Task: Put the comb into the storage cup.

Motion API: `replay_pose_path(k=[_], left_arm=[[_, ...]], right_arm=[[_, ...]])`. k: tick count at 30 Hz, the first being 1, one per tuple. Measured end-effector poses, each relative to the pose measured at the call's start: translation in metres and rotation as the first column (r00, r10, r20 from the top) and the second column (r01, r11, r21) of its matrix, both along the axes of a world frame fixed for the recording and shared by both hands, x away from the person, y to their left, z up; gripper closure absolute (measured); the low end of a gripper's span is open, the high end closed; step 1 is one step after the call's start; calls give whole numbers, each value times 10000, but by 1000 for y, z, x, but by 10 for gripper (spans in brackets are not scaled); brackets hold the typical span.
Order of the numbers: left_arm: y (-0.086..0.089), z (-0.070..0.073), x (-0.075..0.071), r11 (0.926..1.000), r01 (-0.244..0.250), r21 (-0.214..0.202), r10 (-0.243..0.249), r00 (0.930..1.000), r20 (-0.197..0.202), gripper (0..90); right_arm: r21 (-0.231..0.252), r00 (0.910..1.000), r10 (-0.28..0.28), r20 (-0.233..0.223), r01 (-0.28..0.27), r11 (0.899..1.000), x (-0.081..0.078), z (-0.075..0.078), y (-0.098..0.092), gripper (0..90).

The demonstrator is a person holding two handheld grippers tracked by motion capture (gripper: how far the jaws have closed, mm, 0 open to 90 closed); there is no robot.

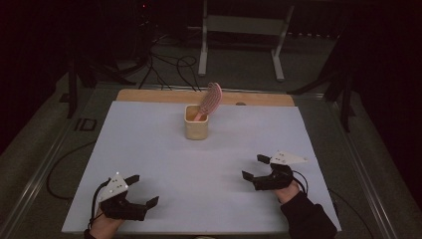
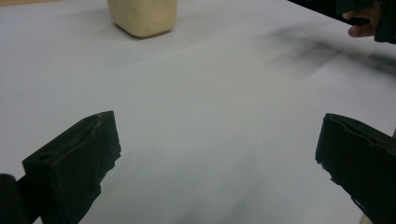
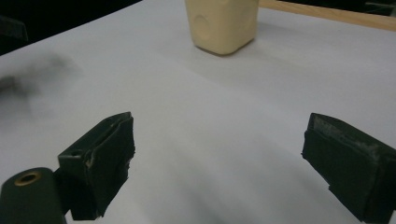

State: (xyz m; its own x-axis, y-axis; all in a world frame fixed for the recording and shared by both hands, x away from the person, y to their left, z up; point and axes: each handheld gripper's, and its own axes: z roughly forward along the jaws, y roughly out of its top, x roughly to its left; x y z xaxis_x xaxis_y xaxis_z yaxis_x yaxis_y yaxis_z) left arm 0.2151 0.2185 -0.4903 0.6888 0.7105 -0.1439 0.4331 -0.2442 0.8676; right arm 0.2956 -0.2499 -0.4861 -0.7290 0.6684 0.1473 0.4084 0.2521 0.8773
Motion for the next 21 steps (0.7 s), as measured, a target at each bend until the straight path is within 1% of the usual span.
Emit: replay_pose_path(k=[2, 3, 5, 8, 12, 15, 17, 20, 21], left_arm=[[0, 0, 0, 10000, -21, -41, 21, 10000, 9, 2], [0, 0, 0, 10000, -19, -39, 19, 10000, 15, 2], [0, 0, 0, 10000, -3, -12, 3, 10000, 14, 2], [1, 0, 0, 10000, 9, -60, -9, 10000, 6, 2], [1, 0, 0, 10000, 59, -66, -59, 10000, 8, 2], [1, 0, 0, 10000, 58, -46, -58, 10000, 17, 2], [1, -1, 0, 10000, 50, -42, -50, 10000, -4, 2], [1, -1, 1, 10000, 7, -37, -7, 10000, -23, 3], [1, -1, 1, 10000, -1, -19, 1, 10000, -19, 2]], right_arm=[[32, 10000, -22, 61, 22, 10000, -3, 1, -5, 89], [91, 9999, -75, 72, 74, 9999, -5, 2, -8, 89], [43, 9996, -230, 138, 229, 9997, -9, 2, -13, 89], [97, 9991, -361, 221, 359, 9993, -15, 2, -20, 89], [6, 9987, -425, 289, 425, 9991, -24, 0, -28, 89], [118, 9984, -506, 261, 503, 9987, -30, -3, -34, 89], [-21, 9977, -604, 300, 605, 9982, -33, -6, -37, 89], [93, 9973, -679, 276, 676, 9977, -34, -9, -41, 89], [34, 9970, -698, 343, 697, 9976, -34, -10, -41, 89]])
